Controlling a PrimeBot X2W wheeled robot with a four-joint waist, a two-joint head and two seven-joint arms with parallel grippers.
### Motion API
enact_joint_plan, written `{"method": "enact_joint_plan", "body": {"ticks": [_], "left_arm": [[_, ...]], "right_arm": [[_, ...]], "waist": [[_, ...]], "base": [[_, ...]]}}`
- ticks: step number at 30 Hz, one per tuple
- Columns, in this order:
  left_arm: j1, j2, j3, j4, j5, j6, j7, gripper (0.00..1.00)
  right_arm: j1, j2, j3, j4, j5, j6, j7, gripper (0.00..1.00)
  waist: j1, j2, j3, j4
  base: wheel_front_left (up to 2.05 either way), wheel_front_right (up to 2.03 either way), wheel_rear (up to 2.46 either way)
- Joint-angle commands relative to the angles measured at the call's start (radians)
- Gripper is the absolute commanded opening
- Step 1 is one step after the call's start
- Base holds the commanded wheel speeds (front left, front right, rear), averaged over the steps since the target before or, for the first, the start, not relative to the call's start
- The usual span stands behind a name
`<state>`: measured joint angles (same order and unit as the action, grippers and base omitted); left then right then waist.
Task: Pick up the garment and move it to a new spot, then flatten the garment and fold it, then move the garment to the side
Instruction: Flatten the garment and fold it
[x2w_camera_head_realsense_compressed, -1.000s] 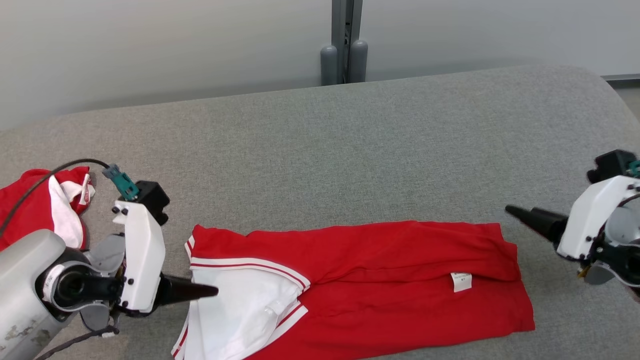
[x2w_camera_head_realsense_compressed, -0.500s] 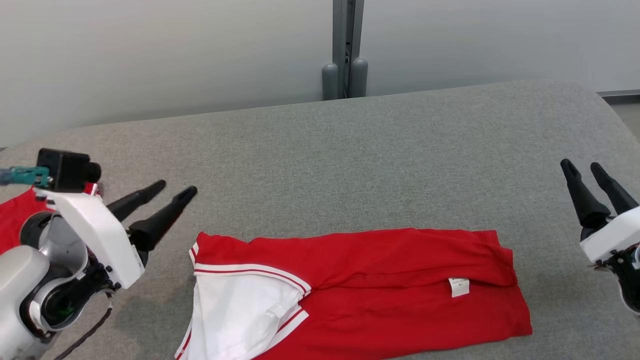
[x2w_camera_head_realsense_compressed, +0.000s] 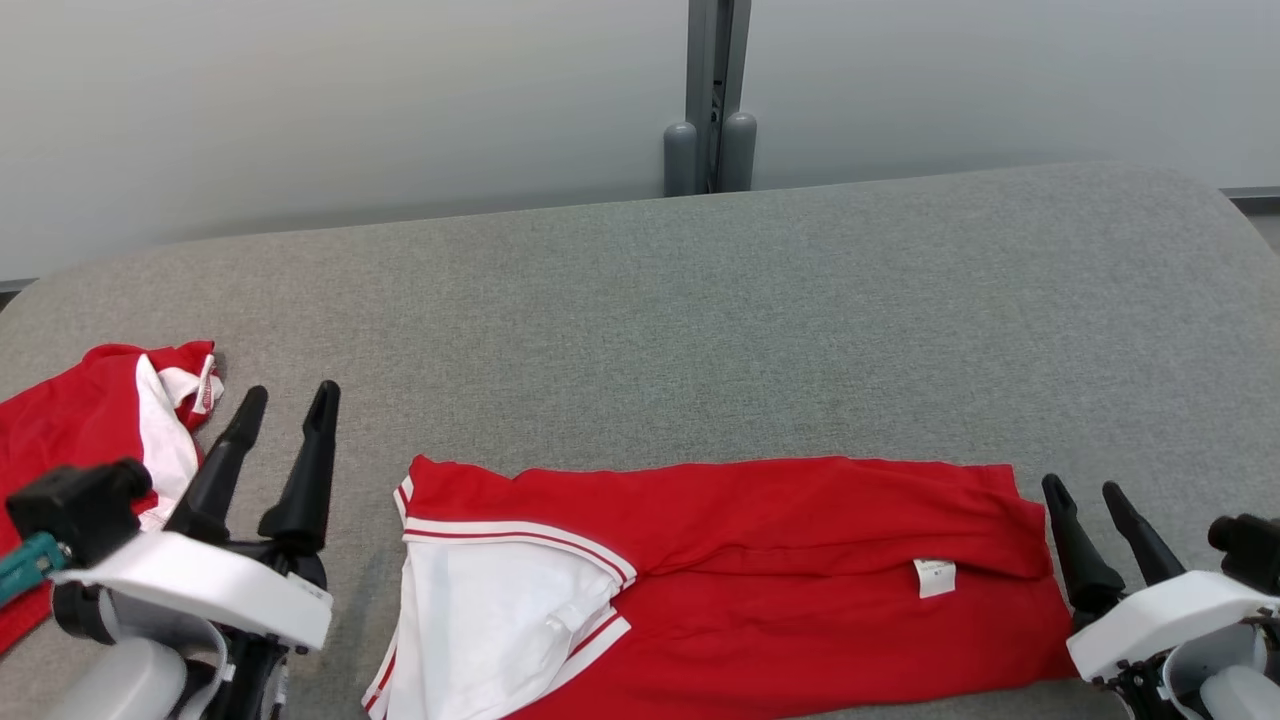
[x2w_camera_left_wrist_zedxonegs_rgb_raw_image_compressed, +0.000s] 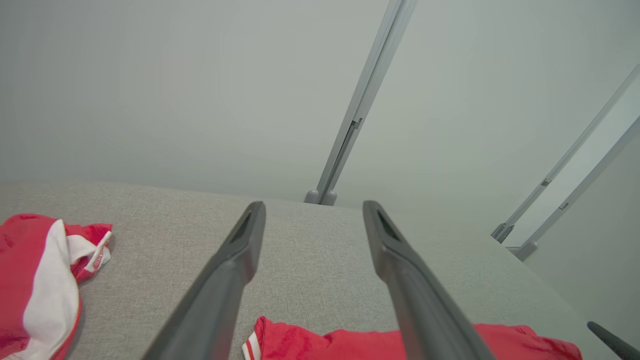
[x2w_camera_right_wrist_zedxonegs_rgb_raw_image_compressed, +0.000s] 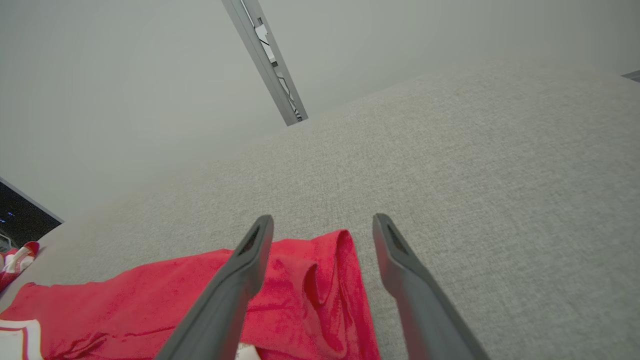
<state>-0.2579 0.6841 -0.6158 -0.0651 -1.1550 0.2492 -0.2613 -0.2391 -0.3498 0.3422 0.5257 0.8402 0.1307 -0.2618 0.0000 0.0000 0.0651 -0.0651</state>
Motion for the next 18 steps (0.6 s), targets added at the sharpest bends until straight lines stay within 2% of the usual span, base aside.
{"method": "enact_joint_plan", "body": {"ticks": [1, 5, 8, 13, 18], "left_arm": [[0.035, -0.023, 0.028, -0.009, 0.028, 0.003, -0.004, 1.0], [0.113, -0.102, 0.08, -0.003, 0.142, -0.012, -0.004, 1.0], [0.142, -0.163, 0.095, 0.015, 0.179, -0.04, -0.004, 1.0], [0.144, -0.232, 0.113, 0.066, 0.226, -0.091, -0.005, 1.0], [0.123, -0.271, 0.119, 0.112, 0.254, -0.131, -0.005, 1.0]], "right_arm": [[0.013, 0.001, -0.008, 0.02, -0.018, 0.0, -0.004, 1.0], [0.004, 0.039, -0.013, 0.115, -0.025, 0.0, -0.004, 1.0], [-0.017, 0.064, -0.001, 0.175, 0.0, 0.0, 0.001, 1.0], [-0.052, 0.08, 0.022, 0.263, 0.041, 0.0, 0.029, 1.0], [-0.081, 0.1, 0.034, 0.357, 0.083, 0.0, 0.082, 1.0]], "waist": [[0.0, 0.0, 0.003, 0.005], [0.0, 0.0, 0.006, 0.013], [0.0, 0.0, 0.009, 0.023], [0.0, 0.0, 0.015, 0.041], [0.0, 0.0, 0.023, 0.058]], "base": [[0.0, 0.0, 0.0], [0.0, 0.0, 0.0], [0.0, 0.0, 0.0], [0.0, 0.0, 0.0], [0.0, 0.0, 0.0]]}}
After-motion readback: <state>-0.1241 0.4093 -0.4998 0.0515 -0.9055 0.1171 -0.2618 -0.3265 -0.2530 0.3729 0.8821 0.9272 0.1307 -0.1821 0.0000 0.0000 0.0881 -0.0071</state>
